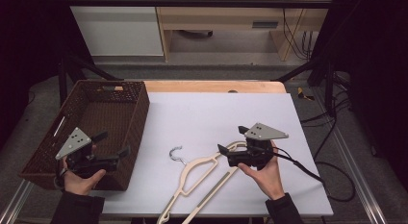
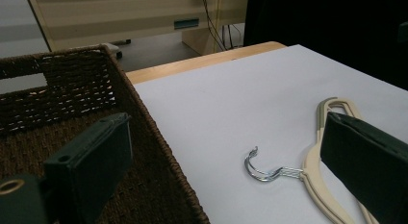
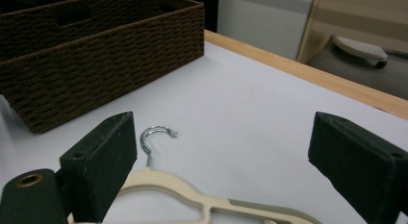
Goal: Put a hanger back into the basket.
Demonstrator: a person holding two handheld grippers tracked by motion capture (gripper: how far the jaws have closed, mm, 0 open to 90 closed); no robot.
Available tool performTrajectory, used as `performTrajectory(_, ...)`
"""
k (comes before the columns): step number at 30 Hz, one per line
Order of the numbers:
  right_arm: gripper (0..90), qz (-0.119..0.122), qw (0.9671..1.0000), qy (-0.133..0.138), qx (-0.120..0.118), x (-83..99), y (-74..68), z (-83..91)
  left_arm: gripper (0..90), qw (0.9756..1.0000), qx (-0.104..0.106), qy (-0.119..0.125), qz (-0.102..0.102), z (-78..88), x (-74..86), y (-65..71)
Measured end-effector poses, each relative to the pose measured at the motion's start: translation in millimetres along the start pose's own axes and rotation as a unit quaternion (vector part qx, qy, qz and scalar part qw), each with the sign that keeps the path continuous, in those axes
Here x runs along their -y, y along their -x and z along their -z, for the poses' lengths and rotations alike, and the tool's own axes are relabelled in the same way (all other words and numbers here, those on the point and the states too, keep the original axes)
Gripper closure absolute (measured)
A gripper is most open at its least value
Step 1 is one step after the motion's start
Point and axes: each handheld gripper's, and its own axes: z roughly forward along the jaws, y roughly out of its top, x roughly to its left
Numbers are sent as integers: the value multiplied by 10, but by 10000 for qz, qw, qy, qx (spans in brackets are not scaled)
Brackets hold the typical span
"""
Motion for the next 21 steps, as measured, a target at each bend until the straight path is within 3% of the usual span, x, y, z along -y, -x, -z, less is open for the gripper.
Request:
performTrajectory(4,136,-16,9996,-138,-260,-61,-165,-251,37,10000,-24,56,11,28,-15,-5)
performTrajectory(8,149,70,9992,-274,-298,-81,-246,-389,37,10000,-24,89,7,42,-23,-4)
performTrajectory(10,184,150,9982,-463,-349,-80,-332,-562,38,10000,-18,73,-28,50,-27,-4)
performTrajectory(12,208,82,9974,-530,-471,-66,-355,-636,38,10000,-16,72,-33,51,-27,-5)
performTrajectory(18,252,191,9954,-807,-477,-27,-429,-825,39,10000,-22,76,-29,51,-23,-17)
performTrajectory(21,289,74,9943,-883,-589,7,-437,-935,41,9999,-33,96,-32,50,-23,-16)
